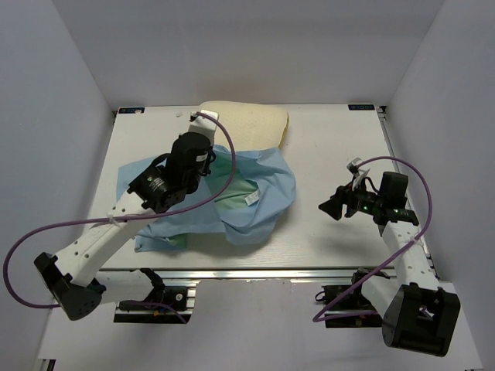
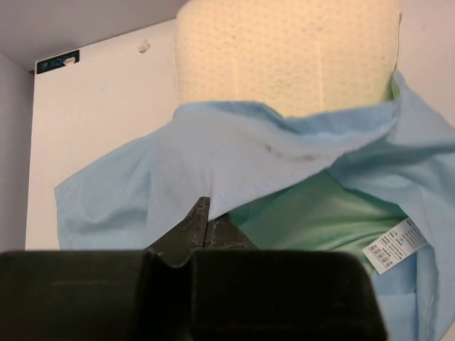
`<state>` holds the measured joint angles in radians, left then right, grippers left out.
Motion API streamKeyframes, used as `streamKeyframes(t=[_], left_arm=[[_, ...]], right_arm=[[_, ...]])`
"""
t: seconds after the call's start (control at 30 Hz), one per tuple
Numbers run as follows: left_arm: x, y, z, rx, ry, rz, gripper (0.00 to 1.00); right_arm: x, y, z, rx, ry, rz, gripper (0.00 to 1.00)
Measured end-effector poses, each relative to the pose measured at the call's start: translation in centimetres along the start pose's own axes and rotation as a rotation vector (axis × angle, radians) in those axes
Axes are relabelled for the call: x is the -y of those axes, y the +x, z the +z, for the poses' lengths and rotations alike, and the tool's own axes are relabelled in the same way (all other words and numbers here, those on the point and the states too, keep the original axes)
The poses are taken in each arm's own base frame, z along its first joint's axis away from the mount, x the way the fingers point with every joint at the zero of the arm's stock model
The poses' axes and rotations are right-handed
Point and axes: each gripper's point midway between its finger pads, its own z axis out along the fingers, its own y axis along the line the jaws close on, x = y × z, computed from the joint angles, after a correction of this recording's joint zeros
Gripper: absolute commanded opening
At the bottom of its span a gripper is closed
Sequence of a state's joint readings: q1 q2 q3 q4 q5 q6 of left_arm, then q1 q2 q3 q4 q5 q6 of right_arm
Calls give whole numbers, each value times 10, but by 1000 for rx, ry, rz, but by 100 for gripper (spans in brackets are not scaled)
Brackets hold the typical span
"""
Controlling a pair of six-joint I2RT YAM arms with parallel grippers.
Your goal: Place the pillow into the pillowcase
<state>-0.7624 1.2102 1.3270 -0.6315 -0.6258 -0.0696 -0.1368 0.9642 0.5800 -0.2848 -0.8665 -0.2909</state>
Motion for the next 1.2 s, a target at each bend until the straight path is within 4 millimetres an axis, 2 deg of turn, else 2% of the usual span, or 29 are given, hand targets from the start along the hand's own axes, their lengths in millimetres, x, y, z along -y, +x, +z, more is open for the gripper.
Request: streamKeyframes(t=[0.07,0.17,0.2,0.27,0.3,0.37,0.47,0.57,0.67,0.83,0.93,1.03,1.2], left_arm=[[-6,-4,-3,18,-21,-25,0],[-5,2,1,1,-40,-26,0],[-5,6,4,-11,-46,-19,0],[-5,15,8,-30,-55,-12,0],[-5,18,9,-38,-59,-10,0],[-8,21,10,-43,-67,-14,0],[-13,20,12,-42,-83,-30,0],[-17,20,14,-44,-96,-41,0],[-23,21,15,-48,-112,-53,0],[-33,23,17,-57,-139,-67,0],[-40,25,19,-65,-159,-73,0],[-48,27,21,-75,-178,-81,0],[-59,28,23,-85,-196,-97,0]], right_arm=[[3,-2,2,1,15,10,71],[15,-7,10,-9,60,54,75],[20,-12,14,-14,73,77,82],[31,-30,23,-14,100,121,89],[37,-45,30,-4,111,132,89],[47,-75,47,11,118,136,89],[59,-120,88,46,108,116,89],[70,-140,131,51,94,150,89],[95,-146,180,34,103,244,89],[139,-135,241,4,161,365,89],[154,-125,263,-8,182,423,89],[163,-124,285,-5,170,465,89],[161,-123,307,20,102,537,89]])
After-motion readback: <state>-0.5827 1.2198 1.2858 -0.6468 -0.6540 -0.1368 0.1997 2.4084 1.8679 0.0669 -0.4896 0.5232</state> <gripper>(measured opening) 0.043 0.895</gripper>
